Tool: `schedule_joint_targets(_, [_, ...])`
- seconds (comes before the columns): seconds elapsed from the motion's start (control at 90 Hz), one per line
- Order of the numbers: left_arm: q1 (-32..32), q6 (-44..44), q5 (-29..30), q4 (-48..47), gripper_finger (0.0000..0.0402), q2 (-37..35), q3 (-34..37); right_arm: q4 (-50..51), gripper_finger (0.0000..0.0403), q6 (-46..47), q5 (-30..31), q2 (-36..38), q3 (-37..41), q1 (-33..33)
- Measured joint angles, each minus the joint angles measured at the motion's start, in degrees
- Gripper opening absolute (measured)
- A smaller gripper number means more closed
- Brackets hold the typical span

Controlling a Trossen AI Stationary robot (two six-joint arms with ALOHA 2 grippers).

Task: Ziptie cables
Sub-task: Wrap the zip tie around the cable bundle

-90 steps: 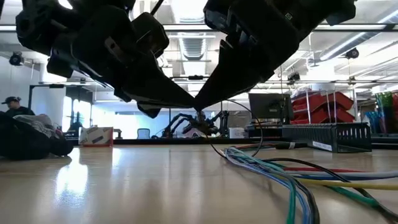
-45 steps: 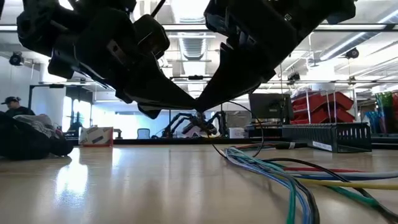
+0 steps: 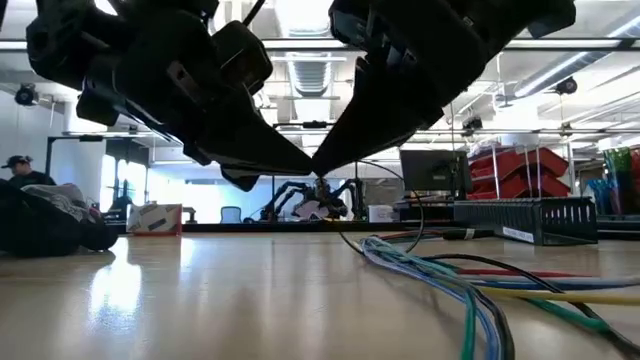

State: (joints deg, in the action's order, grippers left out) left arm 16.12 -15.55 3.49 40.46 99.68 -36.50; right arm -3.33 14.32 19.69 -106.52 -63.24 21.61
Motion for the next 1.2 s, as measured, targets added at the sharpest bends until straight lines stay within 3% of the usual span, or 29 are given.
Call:
schedule_joint_targets(0.167, [0.0, 0.0, 0.3, 0.0, 0.0, 0.0, 0.0, -1.3, 0.0095, 1.3, 0.5, -0.1, -0.2, -0.3])
schedule_joint_targets(0.456, [0.0, 0.0, 0.2, 0.4, 0.0, 0.1, 0.0, -0.4, 0.0065, -0.8, -0.6, -0.2, -0.2, -0.4])
schedule_joint_targets(0.978, [0.0, 0.0, 0.5, 1.9, 0.0, 0.0, -0.3, 1.0, 0.0103, -0.7, -2.0, -0.5, 0.1, -0.4])
schedule_joint_targets(1.2, [0.0, 0.0, 0.5, 1.4, 0.0, 0.0, -0.2, 0.5, 0.007, -0.3, -0.5, -0.5, 0.1, -0.5])
